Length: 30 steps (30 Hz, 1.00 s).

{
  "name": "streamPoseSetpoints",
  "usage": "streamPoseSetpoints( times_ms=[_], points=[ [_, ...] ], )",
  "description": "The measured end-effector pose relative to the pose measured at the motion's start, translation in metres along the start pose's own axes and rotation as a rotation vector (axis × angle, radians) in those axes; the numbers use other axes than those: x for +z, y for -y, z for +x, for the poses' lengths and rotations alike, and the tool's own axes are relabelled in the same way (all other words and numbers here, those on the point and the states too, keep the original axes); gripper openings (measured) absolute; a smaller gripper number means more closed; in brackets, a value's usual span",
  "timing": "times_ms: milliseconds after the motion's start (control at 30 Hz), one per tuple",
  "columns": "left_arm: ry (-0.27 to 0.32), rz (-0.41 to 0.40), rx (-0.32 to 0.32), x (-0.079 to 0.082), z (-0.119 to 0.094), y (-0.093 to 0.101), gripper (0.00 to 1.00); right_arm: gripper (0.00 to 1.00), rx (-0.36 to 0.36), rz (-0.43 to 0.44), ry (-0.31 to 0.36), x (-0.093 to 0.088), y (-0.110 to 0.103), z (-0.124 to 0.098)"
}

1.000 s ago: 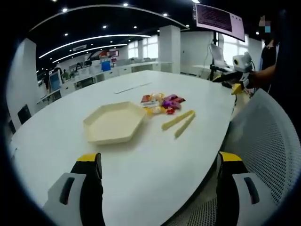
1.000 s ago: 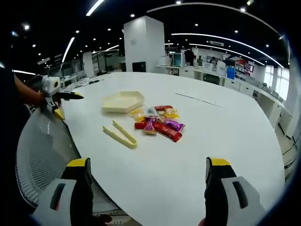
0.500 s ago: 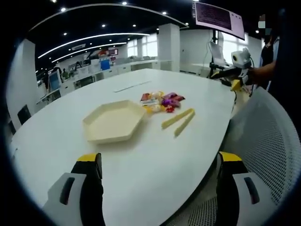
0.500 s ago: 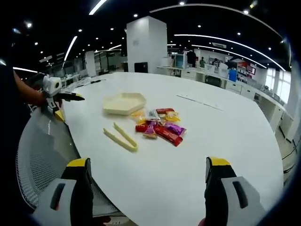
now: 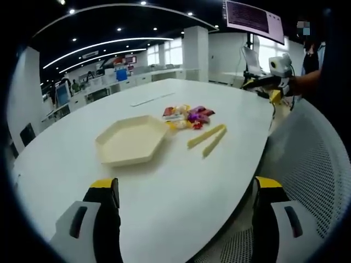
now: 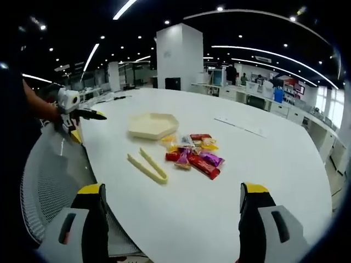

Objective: Place the target food into the container with the food tongs after gripping and lifting it, then release it inside without dropping or visibly crushing the food.

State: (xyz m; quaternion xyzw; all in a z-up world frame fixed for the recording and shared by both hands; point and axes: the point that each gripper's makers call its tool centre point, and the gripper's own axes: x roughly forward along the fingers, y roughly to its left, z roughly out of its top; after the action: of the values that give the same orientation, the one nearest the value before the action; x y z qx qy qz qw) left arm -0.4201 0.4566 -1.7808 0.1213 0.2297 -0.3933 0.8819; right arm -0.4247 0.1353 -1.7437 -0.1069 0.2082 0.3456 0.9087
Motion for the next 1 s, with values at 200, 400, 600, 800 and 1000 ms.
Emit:
streamPoseSetpoints(
  times_ms=[200, 400, 600, 800, 1000],
  points=[
    [-0.009, 0.014, -0.004, -0.002, 0.000, 0.001, 0.98, 1.00, -0.002, 0.008, -0.040, -0.004, 0.002, 0.002],
    [-0.011, 0.011, 0.003, -0.002, -0.001, 0.000, 0.98, 1.00, -0.003, -0.002, -0.071, -0.007, 0.004, 0.005],
    [-0.011, 0.015, -0.016, 0.000, 0.000, 0.004, 0.99, 1.00, -0.001, 0.001, -0.061, -0.003, 0.005, 0.005],
    [-0.069, 0.061, -0.095, 0.000, 0.002, 0.018, 0.95, 1.00, 0.002, 0.008, -0.068, -0.008, 0.005, 0.004],
    [-0.051, 0.134, -0.141, 0.024, 0.017, 0.021, 0.95, 0.99, 0.006, 0.015, -0.077, -0.011, 0.004, 0.002]
  ],
)
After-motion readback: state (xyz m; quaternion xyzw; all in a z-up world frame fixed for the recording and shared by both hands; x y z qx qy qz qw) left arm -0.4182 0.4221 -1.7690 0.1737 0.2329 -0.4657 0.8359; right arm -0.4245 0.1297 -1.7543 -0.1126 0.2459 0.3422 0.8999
